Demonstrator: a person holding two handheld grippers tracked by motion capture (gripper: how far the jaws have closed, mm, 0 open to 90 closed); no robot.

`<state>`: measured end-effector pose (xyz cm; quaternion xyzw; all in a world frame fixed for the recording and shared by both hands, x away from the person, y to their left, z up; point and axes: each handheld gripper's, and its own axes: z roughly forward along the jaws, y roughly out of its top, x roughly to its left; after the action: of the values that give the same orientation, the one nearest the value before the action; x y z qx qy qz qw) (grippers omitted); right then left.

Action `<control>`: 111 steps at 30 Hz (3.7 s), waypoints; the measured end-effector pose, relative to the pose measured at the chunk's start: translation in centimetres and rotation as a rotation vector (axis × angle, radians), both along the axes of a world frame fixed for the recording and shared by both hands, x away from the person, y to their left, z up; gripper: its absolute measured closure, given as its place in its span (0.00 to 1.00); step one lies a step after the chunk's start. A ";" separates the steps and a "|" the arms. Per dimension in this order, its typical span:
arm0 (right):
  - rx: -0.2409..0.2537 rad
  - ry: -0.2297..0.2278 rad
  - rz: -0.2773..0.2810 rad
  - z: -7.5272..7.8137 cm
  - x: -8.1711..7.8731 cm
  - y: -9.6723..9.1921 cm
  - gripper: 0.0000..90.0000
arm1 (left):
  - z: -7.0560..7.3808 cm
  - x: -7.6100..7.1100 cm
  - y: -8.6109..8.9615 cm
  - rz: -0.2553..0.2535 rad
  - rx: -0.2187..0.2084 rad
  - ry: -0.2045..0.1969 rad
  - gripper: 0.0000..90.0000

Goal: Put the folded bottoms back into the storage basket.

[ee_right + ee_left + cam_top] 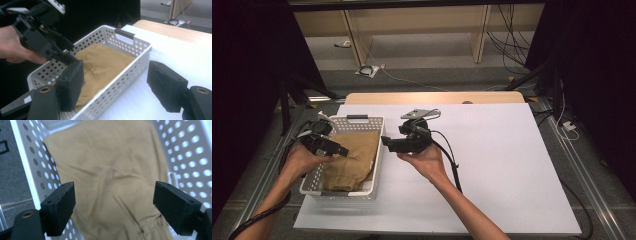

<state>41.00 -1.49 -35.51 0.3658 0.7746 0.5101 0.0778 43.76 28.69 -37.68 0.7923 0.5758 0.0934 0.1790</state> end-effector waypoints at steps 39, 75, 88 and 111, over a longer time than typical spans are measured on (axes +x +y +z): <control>-0.034 -0.091 -0.126 -3.5 -4.2 -12.3 0.30 | 0.2 -7.3 -7.7 -0.173 -0.468 -0.401 0.18; -0.006 -0.166 -0.196 -6.0 -9.6 -18.9 0.25 | -3.9 -11.5 -11.4 -0.305 -0.533 -0.563 0.18; -0.007 -0.170 -0.228 -6.8 -11.3 -20.4 0.23 | -4.8 -12.8 -11.2 -0.304 -0.553 -0.591 0.17; -0.005 -0.167 -0.231 -7.3 -12.0 -20.8 0.22 | -5.1 -13.3 -11.1 -0.297 -0.573 -0.605 0.17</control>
<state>29.00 -22.30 -42.85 0.4087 0.7193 0.5246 0.2012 30.41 17.59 -42.75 0.7218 0.3798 0.1310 0.5636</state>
